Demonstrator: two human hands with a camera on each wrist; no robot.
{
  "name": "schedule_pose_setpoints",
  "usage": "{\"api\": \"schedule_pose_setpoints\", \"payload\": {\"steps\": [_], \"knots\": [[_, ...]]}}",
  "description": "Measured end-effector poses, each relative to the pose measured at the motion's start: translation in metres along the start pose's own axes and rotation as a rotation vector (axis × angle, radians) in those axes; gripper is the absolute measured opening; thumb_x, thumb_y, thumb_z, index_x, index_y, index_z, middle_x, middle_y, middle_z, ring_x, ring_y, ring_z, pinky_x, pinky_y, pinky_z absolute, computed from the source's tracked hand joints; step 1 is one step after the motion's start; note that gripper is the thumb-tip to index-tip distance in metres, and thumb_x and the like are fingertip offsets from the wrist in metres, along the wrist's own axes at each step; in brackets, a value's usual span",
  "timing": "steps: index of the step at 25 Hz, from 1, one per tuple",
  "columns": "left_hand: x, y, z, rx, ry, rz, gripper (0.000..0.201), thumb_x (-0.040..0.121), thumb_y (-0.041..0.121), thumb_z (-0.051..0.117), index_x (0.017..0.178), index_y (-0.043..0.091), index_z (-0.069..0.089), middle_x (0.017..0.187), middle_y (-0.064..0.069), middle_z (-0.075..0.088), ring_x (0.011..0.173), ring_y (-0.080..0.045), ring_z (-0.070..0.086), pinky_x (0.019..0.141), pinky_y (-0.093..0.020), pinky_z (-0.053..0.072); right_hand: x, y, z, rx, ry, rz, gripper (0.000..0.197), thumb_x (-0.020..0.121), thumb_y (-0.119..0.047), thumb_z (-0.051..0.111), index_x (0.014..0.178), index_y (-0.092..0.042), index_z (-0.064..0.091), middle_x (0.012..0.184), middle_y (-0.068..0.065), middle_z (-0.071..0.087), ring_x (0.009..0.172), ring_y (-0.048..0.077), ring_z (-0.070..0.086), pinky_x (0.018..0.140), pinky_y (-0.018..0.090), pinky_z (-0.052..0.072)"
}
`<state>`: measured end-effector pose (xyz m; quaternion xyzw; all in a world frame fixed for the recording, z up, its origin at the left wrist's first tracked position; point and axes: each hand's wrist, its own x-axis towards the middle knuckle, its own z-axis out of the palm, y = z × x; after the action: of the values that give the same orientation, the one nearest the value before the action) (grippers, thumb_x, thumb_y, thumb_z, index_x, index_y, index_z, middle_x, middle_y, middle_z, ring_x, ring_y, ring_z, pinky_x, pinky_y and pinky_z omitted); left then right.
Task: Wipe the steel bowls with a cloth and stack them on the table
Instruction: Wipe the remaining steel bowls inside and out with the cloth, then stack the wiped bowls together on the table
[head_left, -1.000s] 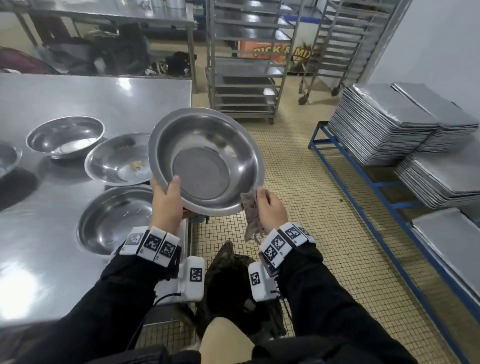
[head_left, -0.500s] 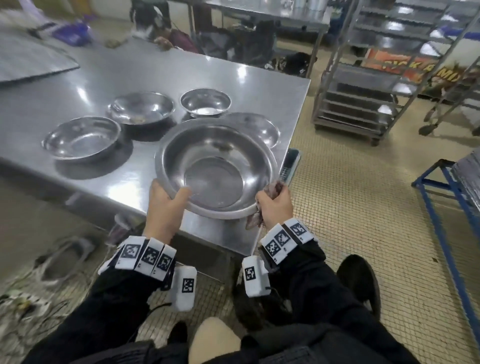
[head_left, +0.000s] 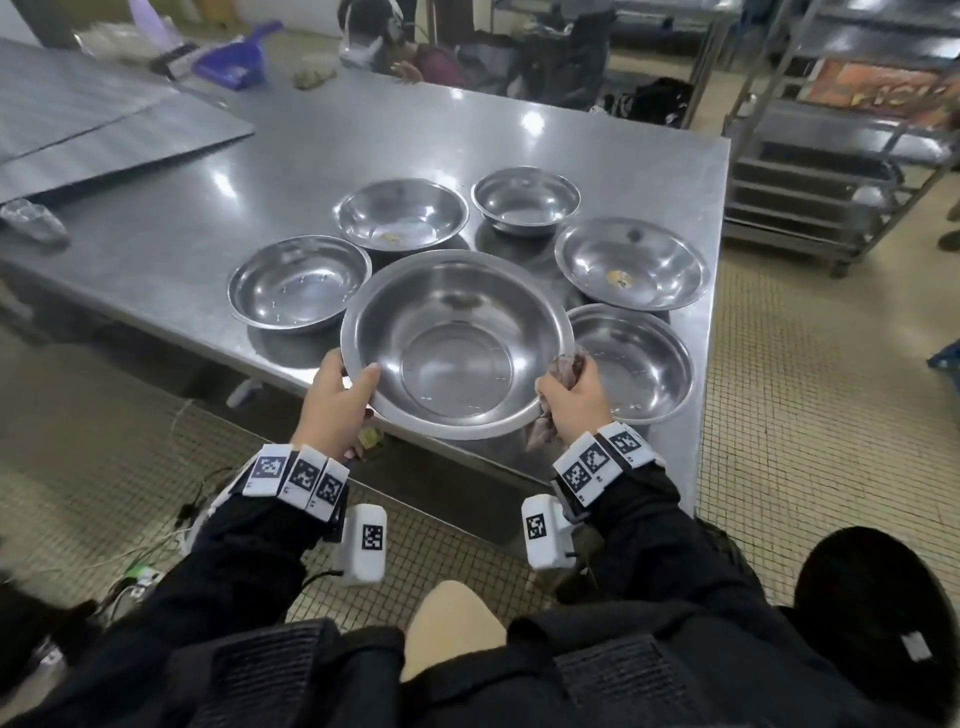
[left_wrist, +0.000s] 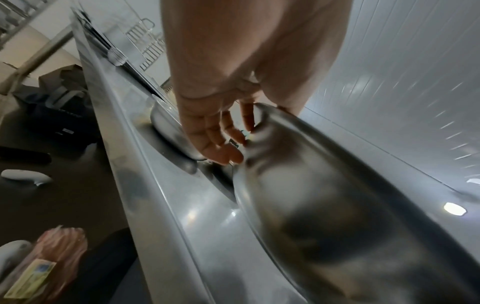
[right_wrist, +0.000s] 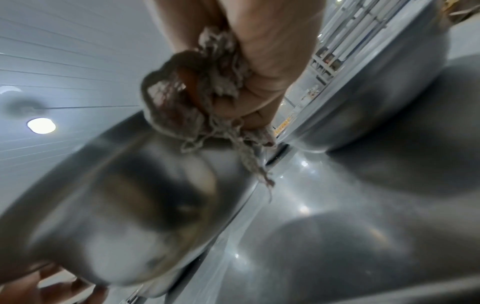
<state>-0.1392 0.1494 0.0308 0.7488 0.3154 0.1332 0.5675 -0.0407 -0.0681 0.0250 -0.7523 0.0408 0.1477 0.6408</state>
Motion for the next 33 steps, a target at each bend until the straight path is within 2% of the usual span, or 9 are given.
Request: {"api": "schedule_pose_setpoints", "payload": {"steps": [3, 6, 9, 12, 16, 19, 23, 27, 33], "knots": [[0.034, -0.011, -0.018, -0.016, -0.103, -0.046, 0.018, 0.098, 0.022, 0.053, 0.112, 0.012, 0.049, 0.096, -0.007, 0.059, 0.081, -0.019, 0.063, 0.055, -0.021, 0.051, 0.015, 0.007, 0.029, -0.012, 0.027, 0.038, 0.030, 0.075, -0.011, 0.058, 0.098, -0.028, 0.052, 0.074, 0.003, 0.055, 0.057, 0.022, 0.053, 0.066, 0.045, 0.055], [0.059, -0.024, -0.027, 0.080, -0.270, -0.090, 0.020, 0.098, 0.026, 0.053, 0.109, 0.013, 0.044, 0.096, -0.008, 0.060, 0.082, -0.025, 0.066, 0.055, -0.031, 0.051, 0.020, 0.007, 0.043, -0.061, 0.086, 0.054, 0.029, 0.083, -0.005, 0.058, 0.110, -0.014, 0.051, 0.079, 0.002, 0.055, 0.064, 0.015, 0.053, 0.062, 0.029, 0.049], [0.075, -0.030, -0.033, 0.111, -0.362, -0.098, 0.020, 0.099, 0.024, 0.050, 0.111, 0.012, 0.039, 0.095, -0.008, 0.061, 0.074, -0.018, 0.065, 0.055, -0.028, 0.051, 0.023, 0.011, 0.050, -0.081, 0.114, 0.047, 0.030, 0.089, -0.014, 0.059, 0.117, -0.011, 0.050, 0.087, 0.004, 0.058, 0.073, 0.017, 0.057, 0.071, 0.029, 0.048], [0.086, -0.033, -0.034, 0.162, -0.357, -0.087, 0.026, 0.099, 0.030, 0.050, 0.115, 0.014, 0.039, 0.100, -0.005, 0.060, 0.081, -0.018, 0.065, 0.054, -0.028, 0.049, 0.021, 0.008, 0.054, -0.104, 0.142, 0.038, 0.027, 0.094, -0.023, 0.055, 0.119, -0.015, 0.047, 0.095, 0.000, 0.057, 0.083, 0.015, 0.055, 0.076, 0.022, 0.041], [0.089, -0.037, -0.031, 0.135, -0.253, -0.007, 0.041, 0.096, 0.029, 0.055, 0.129, 0.015, 0.035, 0.103, -0.008, 0.062, 0.086, -0.023, 0.065, 0.061, -0.034, 0.054, 0.013, 0.017, 0.041, -0.031, 0.224, 0.131, 0.035, 0.091, -0.024, 0.059, 0.110, -0.015, 0.030, 0.077, 0.009, 0.060, 0.051, 0.017, 0.053, 0.040, 0.020, 0.043], [0.090, -0.042, -0.029, 0.149, -0.178, 0.078, 0.055, 0.094, 0.028, 0.058, 0.140, 0.014, 0.031, 0.112, -0.005, 0.061, 0.100, -0.021, 0.060, 0.091, -0.037, 0.049, 0.015, 0.028, 0.038, 0.050, 0.289, 0.231, 0.035, 0.084, -0.028, 0.062, 0.098, -0.021, 0.031, 0.079, 0.011, 0.059, 0.055, 0.020, 0.053, 0.048, 0.027, 0.043], [0.094, -0.045, -0.029, 0.211, -0.145, 0.155, 0.050, 0.093, 0.028, 0.060, 0.136, 0.013, 0.039, 0.123, -0.003, 0.053, 0.105, -0.015, 0.054, 0.091, -0.027, 0.041, 0.023, 0.039, 0.051, 0.006, 0.346, 0.259, 0.027, 0.065, -0.035, 0.053, 0.085, -0.016, 0.053, 0.070, 0.002, 0.062, 0.081, 0.027, 0.056, 0.078, 0.043, 0.046], [0.103, -0.044, -0.032, 0.303, -0.150, 0.200, 0.052, 0.092, 0.032, 0.061, 0.136, 0.012, 0.042, 0.131, -0.006, 0.048, 0.113, -0.017, 0.049, 0.098, -0.031, 0.039, 0.016, 0.035, 0.066, -0.178, 0.413, 0.150, 0.031, 0.088, -0.012, 0.045, 0.116, -0.015, 0.058, 0.112, 0.002, 0.057, 0.106, 0.020, 0.052, 0.096, 0.032, 0.038], [0.116, -0.031, -0.033, 0.374, -0.161, 0.238, 0.052, 0.094, 0.038, 0.055, 0.135, 0.009, 0.044, 0.132, -0.010, 0.044, 0.117, -0.025, 0.050, 0.104, -0.040, 0.039, -0.005, 0.001, 0.055, -0.381, 0.567, -0.113, 0.016, 0.090, -0.008, 0.047, 0.101, -0.013, 0.058, 0.095, 0.002, 0.059, 0.088, 0.020, 0.056, 0.073, 0.026, 0.039]]}}
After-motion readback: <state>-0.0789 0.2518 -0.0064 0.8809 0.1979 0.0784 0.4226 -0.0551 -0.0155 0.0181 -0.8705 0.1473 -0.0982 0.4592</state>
